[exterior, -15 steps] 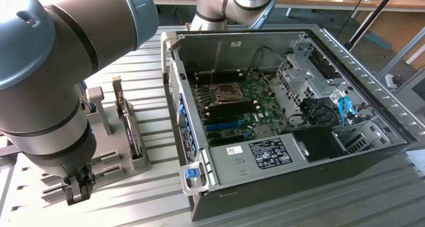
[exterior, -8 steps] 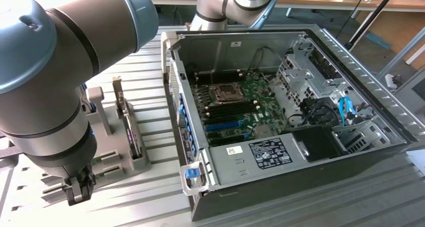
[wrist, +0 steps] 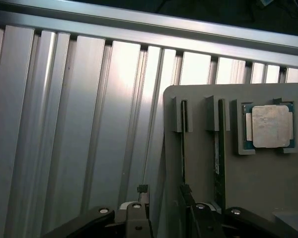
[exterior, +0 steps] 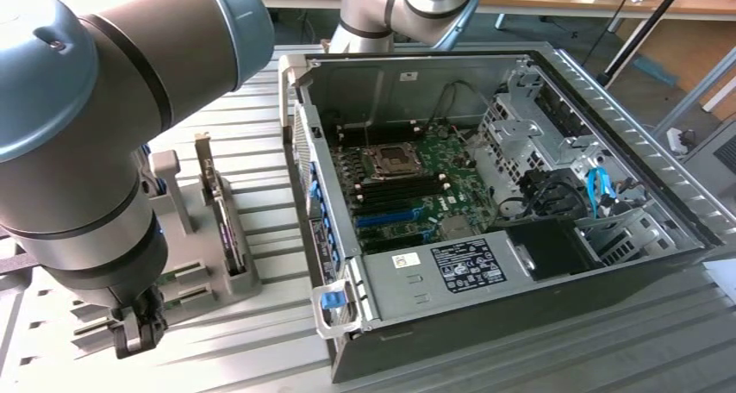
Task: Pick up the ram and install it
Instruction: 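Pick up the ram and move it above insertion slot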
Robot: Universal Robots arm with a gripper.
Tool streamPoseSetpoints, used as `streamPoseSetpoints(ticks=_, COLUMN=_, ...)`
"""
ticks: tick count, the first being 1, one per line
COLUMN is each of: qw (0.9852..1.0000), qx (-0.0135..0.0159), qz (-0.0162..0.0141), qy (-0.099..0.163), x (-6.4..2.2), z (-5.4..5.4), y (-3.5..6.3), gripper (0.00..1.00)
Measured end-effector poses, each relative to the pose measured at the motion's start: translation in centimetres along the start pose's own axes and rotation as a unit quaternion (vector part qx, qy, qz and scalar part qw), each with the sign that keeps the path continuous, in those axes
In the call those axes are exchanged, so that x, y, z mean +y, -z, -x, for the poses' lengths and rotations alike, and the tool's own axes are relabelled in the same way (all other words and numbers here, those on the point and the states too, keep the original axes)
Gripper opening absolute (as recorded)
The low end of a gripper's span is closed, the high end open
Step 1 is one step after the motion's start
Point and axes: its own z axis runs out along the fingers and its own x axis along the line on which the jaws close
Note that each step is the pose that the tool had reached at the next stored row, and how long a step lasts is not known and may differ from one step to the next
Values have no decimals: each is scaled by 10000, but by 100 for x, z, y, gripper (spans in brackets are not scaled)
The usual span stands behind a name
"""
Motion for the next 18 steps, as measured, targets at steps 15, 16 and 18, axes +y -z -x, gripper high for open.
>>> streamPoseSetpoints(ticks=15, qw=9997, qx=-251, qz=-37, qy=49, x=100, z=141, y=-243, gripper=36)
streamPoseSetpoints(ticks=16, qw=9997, qx=-251, qz=-37, qy=49, x=110, z=143, y=-259, gripper=36)
streamPoseSetpoints(ticks=18, qw=9997, qx=-251, qz=-37, qy=50, x=117, z=143, y=-275, gripper=36)
